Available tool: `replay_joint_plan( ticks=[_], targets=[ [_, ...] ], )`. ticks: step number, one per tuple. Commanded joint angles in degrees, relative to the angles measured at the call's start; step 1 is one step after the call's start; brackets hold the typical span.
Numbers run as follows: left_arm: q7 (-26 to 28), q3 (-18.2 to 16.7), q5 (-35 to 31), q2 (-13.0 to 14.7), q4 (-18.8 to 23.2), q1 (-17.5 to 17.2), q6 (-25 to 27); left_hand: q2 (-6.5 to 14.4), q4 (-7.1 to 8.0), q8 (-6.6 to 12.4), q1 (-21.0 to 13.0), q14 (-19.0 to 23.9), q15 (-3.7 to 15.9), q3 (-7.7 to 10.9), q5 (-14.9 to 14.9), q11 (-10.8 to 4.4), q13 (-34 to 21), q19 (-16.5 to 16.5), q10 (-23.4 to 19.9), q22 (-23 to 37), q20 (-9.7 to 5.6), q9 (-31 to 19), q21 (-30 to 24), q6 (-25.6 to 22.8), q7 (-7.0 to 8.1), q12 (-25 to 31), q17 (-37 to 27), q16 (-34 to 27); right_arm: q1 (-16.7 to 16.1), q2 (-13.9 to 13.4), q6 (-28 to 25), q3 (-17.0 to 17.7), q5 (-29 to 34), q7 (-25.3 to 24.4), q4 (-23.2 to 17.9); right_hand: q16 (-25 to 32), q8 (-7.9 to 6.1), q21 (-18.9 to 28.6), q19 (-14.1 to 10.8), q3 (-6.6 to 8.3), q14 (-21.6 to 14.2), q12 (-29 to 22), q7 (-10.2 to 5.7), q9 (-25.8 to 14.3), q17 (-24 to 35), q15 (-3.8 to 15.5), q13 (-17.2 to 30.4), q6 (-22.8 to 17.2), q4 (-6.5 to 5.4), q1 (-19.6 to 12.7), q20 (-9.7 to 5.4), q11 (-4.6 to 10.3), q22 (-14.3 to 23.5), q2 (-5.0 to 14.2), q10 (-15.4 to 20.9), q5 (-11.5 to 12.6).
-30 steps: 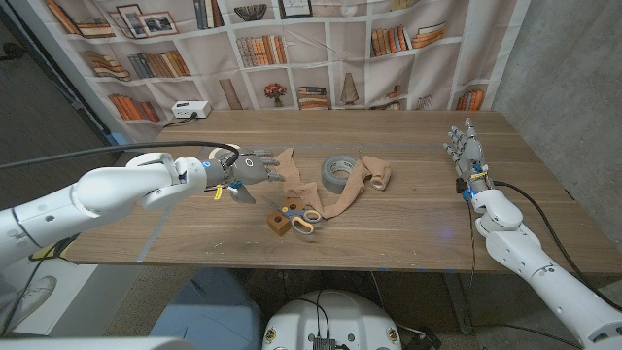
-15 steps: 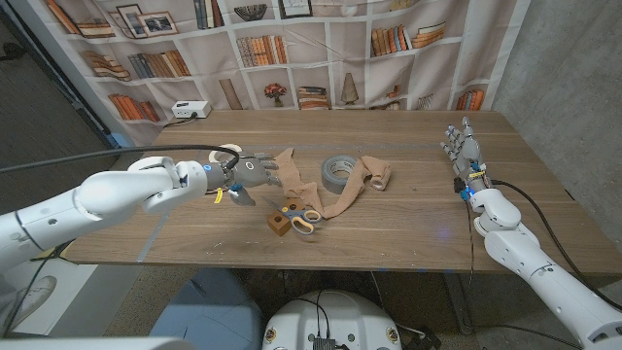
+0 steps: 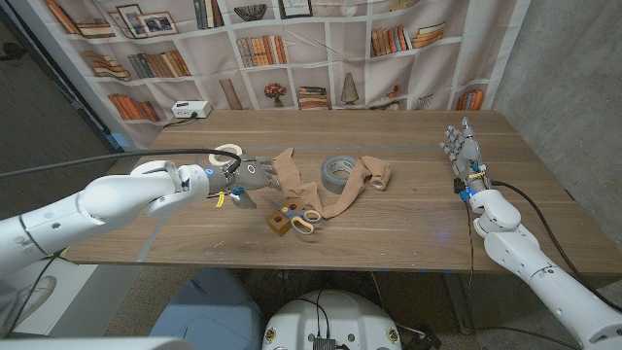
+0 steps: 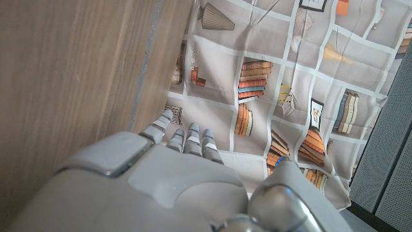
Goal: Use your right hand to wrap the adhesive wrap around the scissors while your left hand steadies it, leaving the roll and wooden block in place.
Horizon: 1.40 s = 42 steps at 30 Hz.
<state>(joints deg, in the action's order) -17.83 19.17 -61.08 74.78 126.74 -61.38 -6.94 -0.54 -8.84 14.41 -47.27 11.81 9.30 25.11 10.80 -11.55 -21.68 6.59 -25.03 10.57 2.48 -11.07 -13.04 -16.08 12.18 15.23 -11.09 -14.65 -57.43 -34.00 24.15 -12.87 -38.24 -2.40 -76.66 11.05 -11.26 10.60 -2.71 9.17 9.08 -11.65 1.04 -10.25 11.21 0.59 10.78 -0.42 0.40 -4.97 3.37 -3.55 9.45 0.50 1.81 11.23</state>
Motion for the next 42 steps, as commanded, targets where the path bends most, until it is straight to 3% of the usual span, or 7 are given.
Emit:
replay_joint_plan(
  ticks=[1, 15, 18, 23, 42],
  targets=[
    [-1.29, 0.38, 0.11, -0.5, 0.44, 0.17, 0.39, 0.45, -0.02, 0.0, -0.57, 2.9, 0.95, -0.47, -0.18, -0.24, -0.33, 2.34, 0.67, 0.36, -0.19, -0.27, -1.01, -1.33, 0.08, -0.2, -0.29, -0.65, -0.5, -0.09, -0.03, 0.15, 0.05, -0.33, -0.33, 0.33, -0.07, 0.05, 0.13, 0.29, 0.08, -0.03, 0.24, -0.25, 0.04, 0.15, 0.21, -0.45, 0.28, -0.14, 0.18, -0.04, 0.19, 0.42, 0.24, 0.0],
    [-2.78, 1.54, -1.14, -1.28, 0.08, 0.41, 0.99, 1.7, 0.16, 0.13, -1.0, 7.14, 2.56, -1.17, -0.3, 0.07, -0.55, 4.24, 0.92, 0.73, -0.61, -0.38, -1.75, -3.01, -0.23, -0.25, -0.69, -1.92, -0.65, -0.25, -0.05, 0.22, 0.02, -0.19, -0.63, 0.32, -0.03, 0.07, 0.09, 0.3, 0.09, 0.0, 0.19, -0.25, 0.04, 0.15, 0.22, -0.54, 0.38, -0.14, 0.16, -0.09, 0.19, 0.47, 0.25, -0.01],
    [-2.96, 1.79, -1.24, -1.41, -0.03, 0.43, 0.99, 2.03, 0.01, 1.6, -1.39, 8.1, 2.54, -1.81, -0.47, 0.08, -0.74, 4.67, 0.96, 0.85, -0.79, -0.6, -1.91, -7.21, -0.39, -0.29, -0.61, -1.85, -0.63, -0.28, -0.08, 0.19, 0.06, -0.13, -0.59, 0.33, -0.01, 0.08, 0.05, 0.29, 0.09, 0.0, 0.21, -0.25, 0.04, 0.17, 0.22, -0.53, 0.39, -0.13, 0.16, -0.07, 0.19, 0.47, 0.26, -0.01],
    [-2.4, 1.99, -1.85, -1.47, -0.12, 0.13, 1.32, 2.77, 0.29, 1.69, -1.33, 9.38, 2.66, -1.92, -0.49, 0.12, -0.79, 4.95, 0.95, 0.88, -0.74, -0.69, -2.02, -7.64, -0.19, -0.33, -0.74, -2.29, -0.7, -0.18, -0.29, 0.25, -0.21, -0.22, -0.7, 0.33, 0.02, 0.08, 0.05, 0.28, 0.08, 0.01, 0.19, -0.26, 0.04, 0.16, 0.22, -0.52, 0.42, -0.11, 0.13, -0.07, 0.19, 0.47, 0.26, -0.01],
    [-0.54, 3.47, -4.54, -3.0, -0.69, -0.02, 2.39, 3.43, 0.26, 1.97, -1.39, 10.3, 2.68, -2.33, -0.75, 0.47, -0.9, 5.22, -0.84, 0.89, -0.75, -0.86, -2.09, -9.01, -0.88, 0.18, -0.28, -1.76, -0.78, -0.22, -0.46, 0.08, 0.07, -0.47, -0.8, 0.3, 0.09, 0.09, 0.03, 0.26, 0.14, 0.06, 0.19, -0.26, 0.05, 0.2, 0.22, -0.51, 0.52, -0.06, 0.15, 0.0, 0.19, 0.48, 0.2, -0.02]
  ],
)
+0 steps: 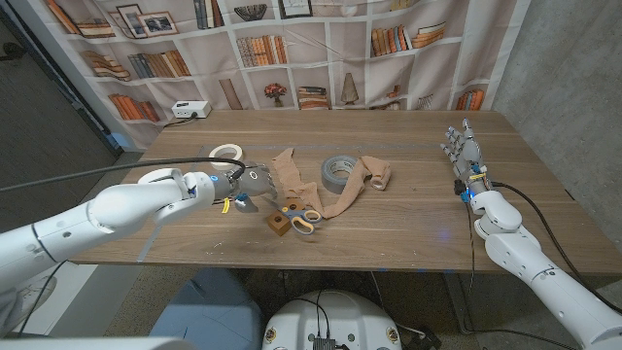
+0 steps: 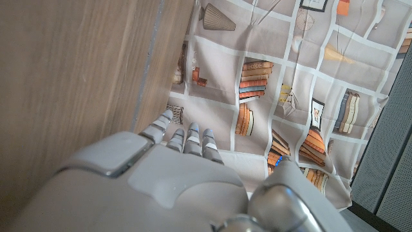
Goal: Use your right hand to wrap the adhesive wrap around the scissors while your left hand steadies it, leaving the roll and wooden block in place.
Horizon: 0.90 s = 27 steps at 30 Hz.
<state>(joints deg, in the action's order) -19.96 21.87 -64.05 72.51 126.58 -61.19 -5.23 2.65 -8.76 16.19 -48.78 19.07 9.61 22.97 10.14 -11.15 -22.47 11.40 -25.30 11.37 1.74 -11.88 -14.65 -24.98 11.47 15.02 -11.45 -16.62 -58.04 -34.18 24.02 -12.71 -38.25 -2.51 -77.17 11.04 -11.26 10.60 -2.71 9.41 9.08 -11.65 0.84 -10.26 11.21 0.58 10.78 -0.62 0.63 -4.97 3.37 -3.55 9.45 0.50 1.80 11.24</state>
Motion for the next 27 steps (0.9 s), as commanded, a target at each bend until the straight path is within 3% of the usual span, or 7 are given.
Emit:
replay_joint_plan(
  ticks=[1, 16, 27],
  targets=[
    [2.06, 0.77, -1.83, -0.7, -0.55, -0.37, 0.84, 0.25, 0.19, 0.19, 0.15, 3.09, 2.38, -0.19, -0.09, 0.09, -0.1, 0.41, -0.52, 0.09, -0.01, -0.05, -0.48, -0.11, -0.2, 0.36, 0.09, 0.22, -0.12, -0.07, -0.16, -0.12, 0.21, -0.24, -0.17, 0.31, 0.08, 0.09, 0.03, 0.01, 0.14, 0.06, 0.42, -0.26, 0.05, 0.2, 0.23, -0.33, 0.3, -0.05, 0.16, 0.02, 0.19, 0.47, 0.22, -0.03],
    [4.28, 1.42, -2.73, -1.22, -1.08, -1.2, 1.99, 2.94, -0.59, 0.18, -2.22, 5.17, 2.87, 0.96, 0.43, -0.06, -0.11, 0.62, -1.82, 0.13, 0.78, -0.06, -0.56, -1.06, -0.38, 0.56, -0.04, -0.03, -0.17, -0.04, -0.32, -0.24, 0.19, -0.23, -0.34, 0.33, 0.17, 0.08, 0.05, -0.01, 0.08, 0.06, 0.22, -0.26, 0.05, 0.2, 0.23, -0.22, 0.39, 0.0, 0.23, 0.04, 0.19, 0.49, 0.26, -0.04],
    [5.3, 2.54, -4.0, -2.27, -1.52, -0.83, 2.22, 2.81, -0.3, 0.28, -1.85, 6.16, 2.55, 0.2, 0.22, -0.09, -0.13, 1.31, -2.58, 0.13, 0.47, -0.05, -0.82, -1.73, -0.58, 0.71, -0.38, -0.49, -0.29, -0.2, -0.63, -0.36, 0.36, -0.37, -0.84, 0.35, 0.22, 0.09, 0.04, 0.0, 0.03, 0.08, 0.17, -0.26, 0.05, 0.21, 0.23, -0.13, 0.44, 0.0, 0.25, -0.04, 0.19, 0.52, 0.24, -0.04]
  ],
)
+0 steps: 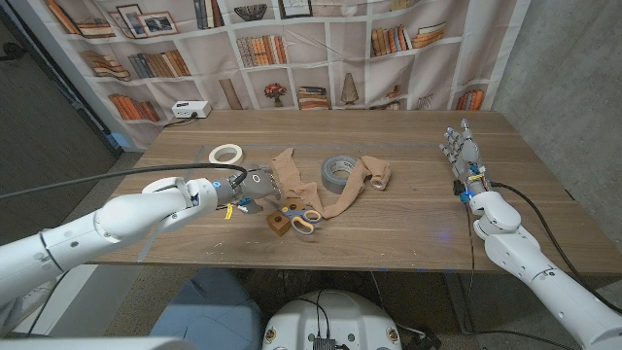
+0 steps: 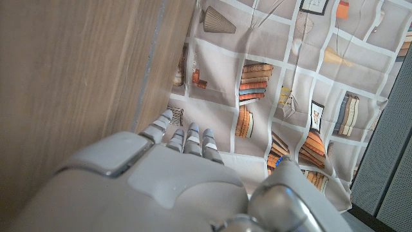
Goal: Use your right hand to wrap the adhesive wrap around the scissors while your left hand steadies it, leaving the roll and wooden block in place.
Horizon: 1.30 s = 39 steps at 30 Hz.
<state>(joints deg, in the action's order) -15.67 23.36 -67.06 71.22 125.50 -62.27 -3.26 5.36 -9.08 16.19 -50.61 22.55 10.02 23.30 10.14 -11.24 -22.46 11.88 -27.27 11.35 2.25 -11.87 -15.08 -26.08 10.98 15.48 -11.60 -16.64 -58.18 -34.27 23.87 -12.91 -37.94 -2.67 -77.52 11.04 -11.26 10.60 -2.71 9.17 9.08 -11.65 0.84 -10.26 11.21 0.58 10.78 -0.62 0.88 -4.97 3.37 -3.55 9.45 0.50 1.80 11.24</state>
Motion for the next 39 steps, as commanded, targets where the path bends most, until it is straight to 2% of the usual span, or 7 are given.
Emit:
replay_joint_plan(
  ticks=[1, 8, 11, 15, 20, 29, 39],
  targets=[
    [1.18, 1.12, -1.09, -1.05, -0.44, 0.25, 0.27, 0.06, 0.02, 0.26, -0.02, 2.72, 2.13, -0.19, 0.21, 0.12, -0.14, 0.81, -0.59, 0.14, -0.02, -0.06, -0.38, -0.63, -0.17, 0.23, -0.24, -0.49, -0.11, -0.09, -0.39, -0.21, 0.2, -0.24, -0.41, 0.34, 0.23, 0.09, 0.02, 0.25, 0.03, 0.09, 0.13, -0.26, 0.05, 0.2, 0.23, -0.13, 0.2, 0.01, 0.23, -0.02, 0.19, 0.52, 0.22, -0.04],
    [1.39, 1.51, -1.38, -1.51, -0.44, -0.05, 0.91, 0.1, 0.36, 0.18, 0.46, 3.15, 1.94, -0.55, 0.14, 0.26, -0.16, 0.8, -0.6, 0.15, 0.26, -0.06, -0.38, -0.66, -0.54, 0.17, -0.39, -0.66, -0.25, -0.09, -0.04, -0.11, 0.11, -0.02, -0.28, 0.32, 0.23, 0.08, 0.05, 0.25, 0.09, 0.09, 0.17, -0.26, 0.05, 0.22, 0.23, -0.15, 0.24, 0.02, 0.27, -0.02, 0.19, 0.54, 0.24, -0.04],
    [1.49, 1.57, -0.98, -1.57, -0.54, -0.04, 0.84, 1.09, 1.68, 0.09, 2.14, 3.78, 1.66, -0.76, 0.18, 0.34, -0.22, 0.85, -0.79, 0.19, 0.43, -0.08, -0.42, -0.77, -0.81, 0.17, -0.56, -0.75, -0.41, -0.15, -0.26, -0.01, 0.01, -0.25, -0.53, 0.33, 0.22, 0.08, 0.05, 0.25, 0.07, 0.09, 0.16, -0.26, 0.05, 0.2, 0.23, -0.17, 0.25, 0.02, 0.28, -0.03, 0.19, 0.54, 0.25, -0.04],
    [1.66, 1.76, -1.25, -1.63, -0.57, -0.1, 0.98, 1.51, 2.12, 0.13, 2.82, 4.09, 1.86, -0.72, 0.26, 0.61, -0.25, 0.9, -1.24, 0.2, 0.54, -0.08, -0.45, -1.1, -0.93, 0.3, -0.55, -0.65, -0.51, -0.29, -0.01, 0.05, 0.17, -0.15, -0.53, 0.32, 0.24, 0.08, 0.05, 0.24, 0.07, 0.09, 0.14, -0.26, 0.05, 0.21, 0.23, -0.14, 0.27, 0.04, 0.28, -0.02, 0.19, 0.55, 0.25, -0.04],
    [1.47, 1.79, -1.07, -1.67, -0.48, -0.19, 1.24, 2.1, 2.06, 0.44, 3.01, 4.8, 2.18, -0.19, 0.48, 0.1, -0.36, 0.85, -2.31, 0.21, 0.79, -0.08, -0.44, -2.18, -1.0, 0.62, -0.38, -0.4, -0.67, -0.41, 0.01, 0.13, 0.17, -0.15, -0.69, 0.31, 0.23, 0.08, 0.04, 0.24, 0.1, 0.1, 0.14, -0.26, 0.05, 0.21, 0.23, -0.18, 0.3, 0.05, 0.25, -0.03, 0.19, 0.56, 0.25, -0.04],
    [2.38, 1.87, -1.26, -1.74, -0.46, -0.71, 1.84, 3.21, 2.04, 0.8, 3.11, 6.36, 2.28, 0.75, 0.73, 0.23, -0.58, 0.65, -3.49, 0.2, 1.16, -0.12, -0.36, -3.33, -1.33, 0.97, -0.34, -0.43, -0.98, -0.56, -0.24, 0.31, -0.04, -0.27, -1.14, 0.32, 0.25, 0.08, 0.06, 0.24, 0.09, 0.12, 0.11, -0.26, 0.06, 0.18, 0.23, -0.14, 0.33, 0.08, 0.29, -0.07, 0.19, 0.57, 0.2, -0.04],
    [2.26, 2.13, -1.77, -1.75, -0.52, -0.84, 2.24, 4.46, 1.63, 2.06, 2.52, 8.59, 2.65, 1.83, 0.81, -0.1, -0.96, 0.7, -6.06, 0.19, 1.74, -0.2, -0.39, -6.6, -1.43, 1.85, -0.75, -1.11, -1.22, -0.62, -0.13, 0.49, -0.16, -0.21, -1.4, 0.32, 0.24, 0.09, 0.03, 0.23, 0.1, 0.1, 0.04, -0.26, 0.06, 0.24, 0.23, -0.17, 0.38, 0.11, 0.29, 0.02, 0.19, 0.61, 0.27, -0.04]
  ],
)
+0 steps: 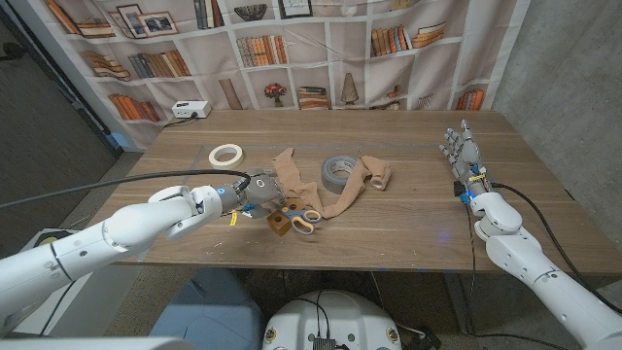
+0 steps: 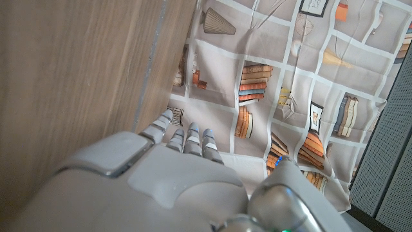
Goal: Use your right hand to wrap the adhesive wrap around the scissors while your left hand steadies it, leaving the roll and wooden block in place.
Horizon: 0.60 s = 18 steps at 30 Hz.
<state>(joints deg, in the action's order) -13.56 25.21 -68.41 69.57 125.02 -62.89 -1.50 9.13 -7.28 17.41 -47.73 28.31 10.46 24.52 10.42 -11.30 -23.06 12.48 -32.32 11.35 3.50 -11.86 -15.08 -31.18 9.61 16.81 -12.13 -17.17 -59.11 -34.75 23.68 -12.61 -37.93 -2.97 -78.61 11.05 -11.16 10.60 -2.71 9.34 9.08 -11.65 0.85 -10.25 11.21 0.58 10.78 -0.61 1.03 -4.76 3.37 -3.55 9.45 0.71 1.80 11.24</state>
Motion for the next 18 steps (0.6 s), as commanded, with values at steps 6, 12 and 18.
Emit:
replay_joint_plan(
  ticks=[6, 12, 18],
  targets=[
    [0.22, 0.46, -0.43, -0.31, -0.15, -0.17, 0.56, 1.53, -1.17, 1.07, -2.13, 3.45, 2.71, 1.85, 0.79, -0.22, -0.66, 0.42, -1.8, 0.23, 0.63, -0.34, -0.56, -1.94, 0.09, 0.73, -0.51, -0.83, -0.42, -0.31, -0.1, 0.23, -0.05, -0.09, -0.64, 0.32, 0.14, 0.09, 0.04, 0.05, 0.09, 0.11, 0.03, -0.27, 0.06, 0.18, 0.23, -0.2, 0.26, -0.08, 0.28, 0.01, 0.19, 0.39, 0.26, -0.05],
    [0.59, 0.46, -0.21, -0.31, -0.26, -0.27, 0.65, 2.23, -1.0, 1.54, -2.9, 4.5, 2.5, 2.51, 0.86, 0.09, -1.02, 0.4, -2.57, 0.28, 0.99, -0.55, -0.61, -2.81, -0.22, 0.99, -1.19, -1.63, -0.5, -0.38, -0.07, 0.28, 0.02, -0.11, -0.77, 0.32, 0.16, 0.09, 0.02, 0.04, 0.1, 0.12, 0.0, -0.27, 0.06, 0.16, 0.23, -0.17, 0.29, -0.04, 0.24, -0.15, 0.19, 0.39, 0.23, -0.05],
    [0.63, 0.68, -0.27, -0.31, -0.33, -0.16, 0.42, 2.39, -0.8, 1.84, -3.49, 5.18, 2.71, 2.98, 0.82, -0.12, -1.43, 0.42, -3.75, 0.33, 1.03, -0.79, -0.68, -3.22, -0.39, 1.45, -1.9, -2.36, -0.63, -0.4, -0.34, 0.41, -0.17, -0.29, -1.17, 0.32, 0.16, 0.09, 0.03, 0.04, 0.1, 0.12, 0.01, -0.27, 0.07, 0.18, 0.24, -0.17, 0.31, -0.01, 0.28, -0.13, 0.19, 0.41, 0.24, -0.05]
  ],
)
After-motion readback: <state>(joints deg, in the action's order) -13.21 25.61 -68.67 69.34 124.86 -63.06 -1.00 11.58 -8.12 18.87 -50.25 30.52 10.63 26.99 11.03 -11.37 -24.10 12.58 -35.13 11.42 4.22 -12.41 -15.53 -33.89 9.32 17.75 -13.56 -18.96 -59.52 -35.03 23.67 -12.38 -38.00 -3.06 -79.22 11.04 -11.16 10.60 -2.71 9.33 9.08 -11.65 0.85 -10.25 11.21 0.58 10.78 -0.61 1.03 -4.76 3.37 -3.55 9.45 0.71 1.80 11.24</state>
